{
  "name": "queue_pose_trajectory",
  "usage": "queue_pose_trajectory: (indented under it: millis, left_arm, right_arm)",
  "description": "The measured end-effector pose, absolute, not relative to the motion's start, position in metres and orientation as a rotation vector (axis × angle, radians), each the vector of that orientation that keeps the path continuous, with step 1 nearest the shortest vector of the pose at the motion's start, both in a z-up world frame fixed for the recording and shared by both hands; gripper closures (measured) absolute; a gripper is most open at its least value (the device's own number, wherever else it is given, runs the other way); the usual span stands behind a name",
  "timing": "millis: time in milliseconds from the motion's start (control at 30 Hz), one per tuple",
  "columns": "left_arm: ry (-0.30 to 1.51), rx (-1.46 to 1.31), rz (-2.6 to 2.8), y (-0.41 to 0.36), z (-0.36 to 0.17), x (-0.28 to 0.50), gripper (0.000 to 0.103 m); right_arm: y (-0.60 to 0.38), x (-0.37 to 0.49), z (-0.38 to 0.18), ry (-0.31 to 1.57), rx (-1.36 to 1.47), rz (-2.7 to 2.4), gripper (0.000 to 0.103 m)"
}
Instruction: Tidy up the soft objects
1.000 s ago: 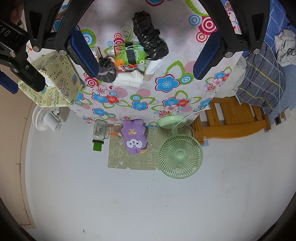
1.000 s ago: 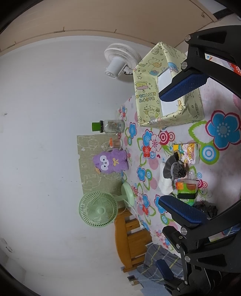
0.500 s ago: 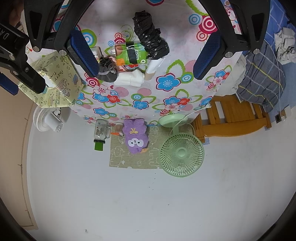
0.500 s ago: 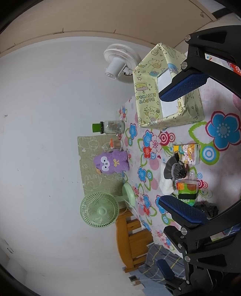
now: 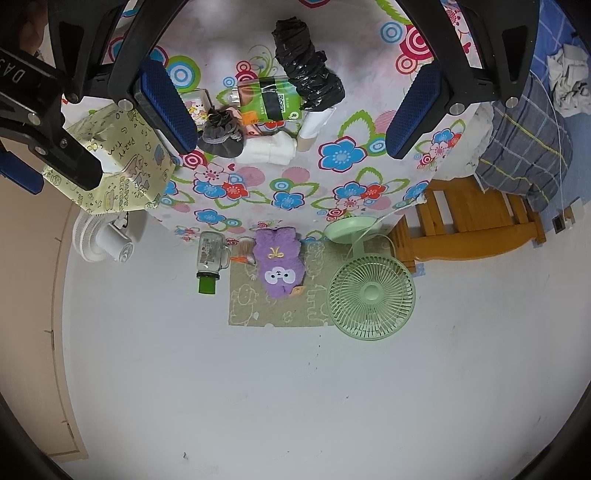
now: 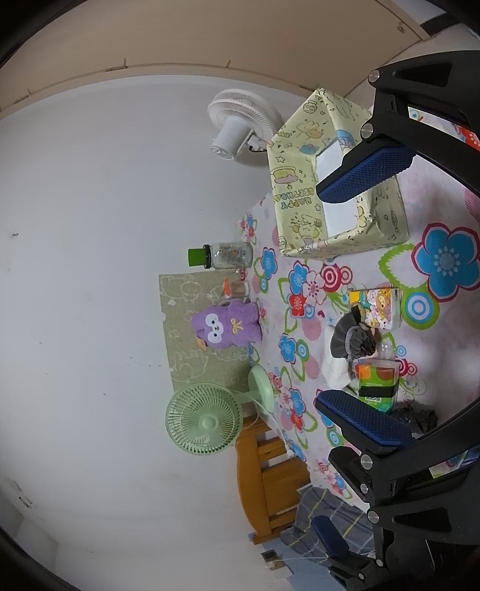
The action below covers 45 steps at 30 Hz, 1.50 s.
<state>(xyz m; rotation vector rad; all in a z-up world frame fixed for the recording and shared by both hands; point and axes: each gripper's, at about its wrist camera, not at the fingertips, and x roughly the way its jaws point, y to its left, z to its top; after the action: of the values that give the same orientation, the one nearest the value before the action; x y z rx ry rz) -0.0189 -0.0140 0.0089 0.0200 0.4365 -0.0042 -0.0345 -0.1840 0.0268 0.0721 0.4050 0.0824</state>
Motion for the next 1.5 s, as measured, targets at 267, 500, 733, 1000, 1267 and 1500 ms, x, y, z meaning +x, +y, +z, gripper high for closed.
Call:
queue_pose_trajectory:
  millis: [267,500,733,1000,1267,1500]
  left_arm:
    - [0.437,0.013,-0.007,-0.014,0.009,-0.02,0.0]
    - [0.455,0.003,-0.012,-0.012,0.005,-0.015,0.001]
    - [0.498,-0.008,-0.025,-0.008,-0.007,-0.003,0.004]
    - [0.553,-0.016,-0.039,-0.004,-0.025,0.014,0.004]
    - [0.634,-0.013,-0.013,0.004,-0.048,0.03,0.007]
    - [0.696,-0.003,-0.02,0.007,-0.066,0.039,0.011]
  right_arm:
    - [-0.184,-0.034,0.028,0.409,0.077,0.094,0.001]
    - [-0.182,-0.031,0.025,0.407,0.076,0.091,0.001]
    - [-0.177,-0.018,0.015,0.441,0.069,0.101,0.004]
    - [-0.17,-0.001,-0.004,0.483,0.073,0.107,0.006]
    - [-0.16,0.017,-0.023,0.541,0.061,0.124,0.007]
    - [-0.147,0.029,-0.038,0.579,0.048,0.146,0.007]
